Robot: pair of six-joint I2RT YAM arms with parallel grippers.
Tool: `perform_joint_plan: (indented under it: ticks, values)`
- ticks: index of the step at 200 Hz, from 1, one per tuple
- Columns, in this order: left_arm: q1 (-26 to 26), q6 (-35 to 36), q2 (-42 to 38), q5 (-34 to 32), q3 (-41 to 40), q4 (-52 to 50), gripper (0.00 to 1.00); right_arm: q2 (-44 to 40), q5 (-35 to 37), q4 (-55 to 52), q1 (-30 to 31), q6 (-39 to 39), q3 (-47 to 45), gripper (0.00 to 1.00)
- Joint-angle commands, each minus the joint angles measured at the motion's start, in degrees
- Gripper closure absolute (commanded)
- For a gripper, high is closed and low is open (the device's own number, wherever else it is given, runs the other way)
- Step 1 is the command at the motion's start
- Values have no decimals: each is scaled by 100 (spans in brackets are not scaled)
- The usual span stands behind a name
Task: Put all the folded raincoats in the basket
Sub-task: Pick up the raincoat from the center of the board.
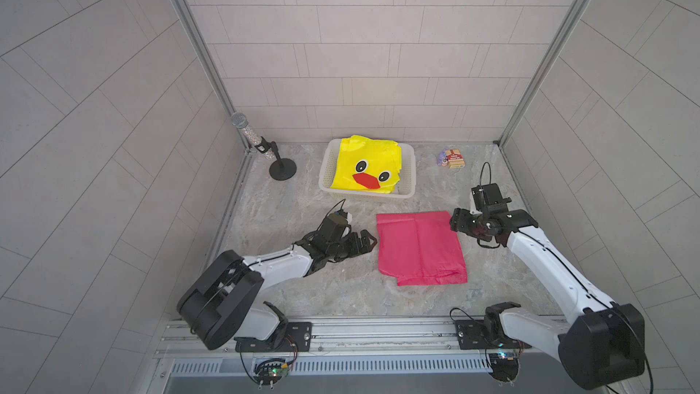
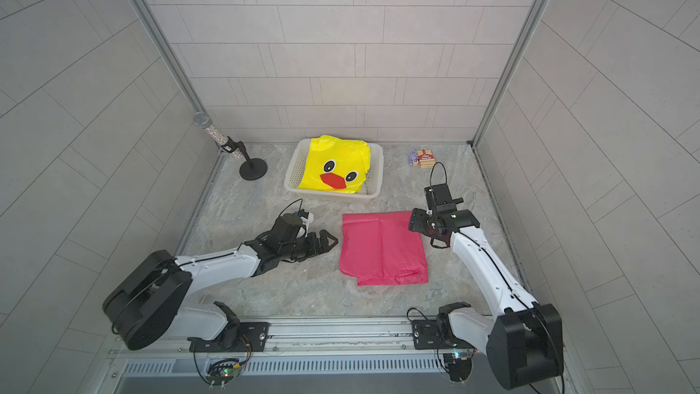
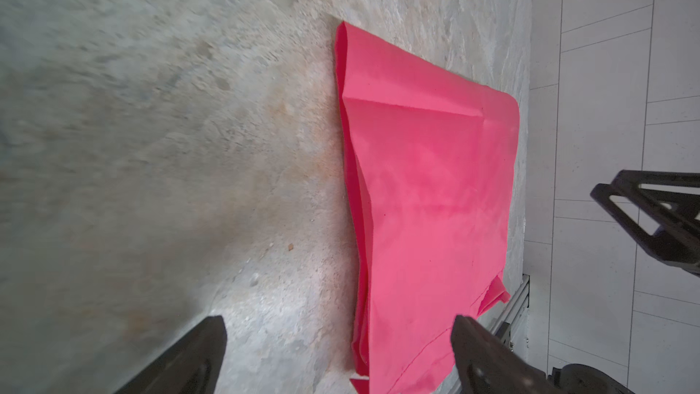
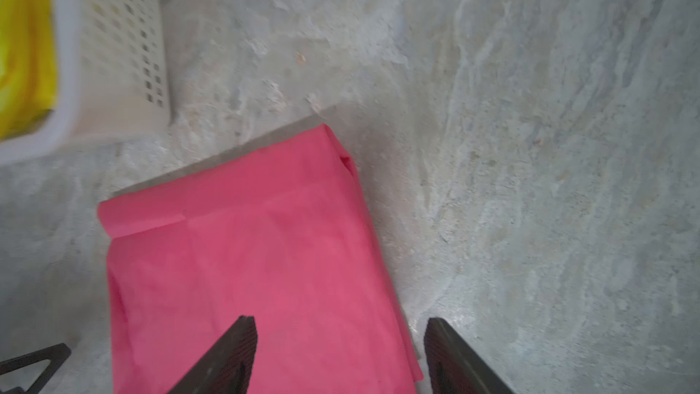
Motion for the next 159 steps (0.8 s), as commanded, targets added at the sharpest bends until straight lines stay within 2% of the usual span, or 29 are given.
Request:
perform_joint_plan:
  ticks: [1,46,76,130,148,159]
  values:
    - [-104,-198,400,60,255,535,2,350,-512,-56,-177,-519,-160,24]
    - [-294,-320,945,-41,403,861,3,1181,-1085,667,-367,-554,-445,24]
    - [-321,-327,1206,-25,466,1036,4,1518,-1084,1027,-371,-515,-612,24]
    - [-499,-137,1703,182,784,827,17,1748,-1330,1532,-279,-354,-1010,25]
    - [-542,-105,1820,170,838,723,19,1620,-1338,1627,-218,-254,-1160,28]
    - [-542,-123,1859,160,807,781,25,1538,-1344,1648,-168,-202,-1232,32]
